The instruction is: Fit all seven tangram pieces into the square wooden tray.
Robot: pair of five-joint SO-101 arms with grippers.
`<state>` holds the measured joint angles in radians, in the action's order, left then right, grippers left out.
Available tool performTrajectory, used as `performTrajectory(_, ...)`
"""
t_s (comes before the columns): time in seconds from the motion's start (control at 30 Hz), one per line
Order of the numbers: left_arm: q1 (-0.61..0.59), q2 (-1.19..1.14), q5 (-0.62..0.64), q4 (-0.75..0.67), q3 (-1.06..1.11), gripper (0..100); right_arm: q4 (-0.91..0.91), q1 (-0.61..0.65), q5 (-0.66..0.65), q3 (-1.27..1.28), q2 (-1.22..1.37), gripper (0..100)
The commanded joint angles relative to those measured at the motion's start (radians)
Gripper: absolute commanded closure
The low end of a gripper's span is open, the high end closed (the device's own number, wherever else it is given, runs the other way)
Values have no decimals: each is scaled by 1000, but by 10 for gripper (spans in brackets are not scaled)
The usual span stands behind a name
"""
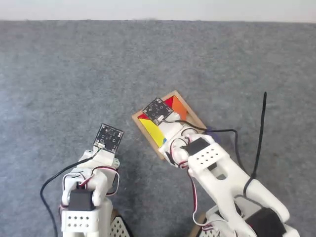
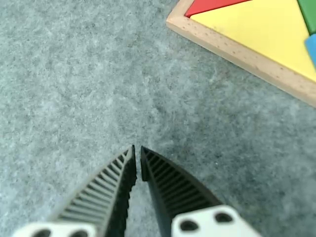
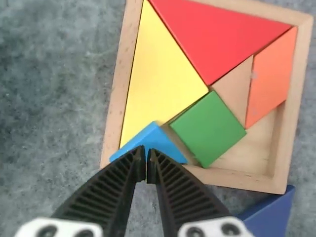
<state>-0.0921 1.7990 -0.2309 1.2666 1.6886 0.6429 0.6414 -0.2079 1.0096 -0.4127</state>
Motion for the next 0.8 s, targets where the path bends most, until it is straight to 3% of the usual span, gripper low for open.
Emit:
performTrajectory(0.0, -5, 23, -11, 3, -7, 984, -22, 24, 26, -9, -42, 991)
performTrajectory(0.5, -5, 23, -11, 3, -7, 984, -21, -8, 20, -114, 176, 991)
performTrajectory(0.77, -5, 23, -11, 3, -7, 984, -19, -62, -12, -127, 140, 991)
